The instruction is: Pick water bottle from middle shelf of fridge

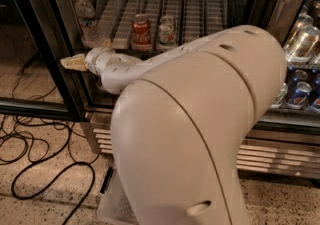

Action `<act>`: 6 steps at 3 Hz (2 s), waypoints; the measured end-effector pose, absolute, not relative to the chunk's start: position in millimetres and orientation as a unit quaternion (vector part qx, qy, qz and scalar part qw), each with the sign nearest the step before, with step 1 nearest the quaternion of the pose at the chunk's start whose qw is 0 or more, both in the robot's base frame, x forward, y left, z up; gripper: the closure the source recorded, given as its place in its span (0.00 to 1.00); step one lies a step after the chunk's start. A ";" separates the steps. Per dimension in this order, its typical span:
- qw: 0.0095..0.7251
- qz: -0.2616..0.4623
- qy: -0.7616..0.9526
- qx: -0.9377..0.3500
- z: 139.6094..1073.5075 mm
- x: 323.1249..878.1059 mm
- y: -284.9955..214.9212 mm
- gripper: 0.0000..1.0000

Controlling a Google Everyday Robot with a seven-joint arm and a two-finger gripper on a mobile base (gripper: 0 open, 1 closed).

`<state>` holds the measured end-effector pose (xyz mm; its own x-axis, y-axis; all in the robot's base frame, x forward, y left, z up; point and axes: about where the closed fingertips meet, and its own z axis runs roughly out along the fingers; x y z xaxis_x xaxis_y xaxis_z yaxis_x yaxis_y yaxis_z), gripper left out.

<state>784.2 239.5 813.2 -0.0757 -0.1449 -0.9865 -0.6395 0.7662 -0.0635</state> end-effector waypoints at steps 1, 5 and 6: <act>0.632 0.184 0.702 -0.272 819.4 790.3 240.5 0.02; 0.676 0.107 0.694 -0.221 840.0 838.1 211.9 0.11; 0.678 0.106 0.695 -0.215 840.0 852.1 207.9 0.14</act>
Offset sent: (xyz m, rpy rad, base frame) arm 0.0384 -0.0262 0.0348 -0.0565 -0.1502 -0.1975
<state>852.1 207.9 840.0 0.0128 -0.1547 -0.9879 -0.4415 0.8856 -0.1444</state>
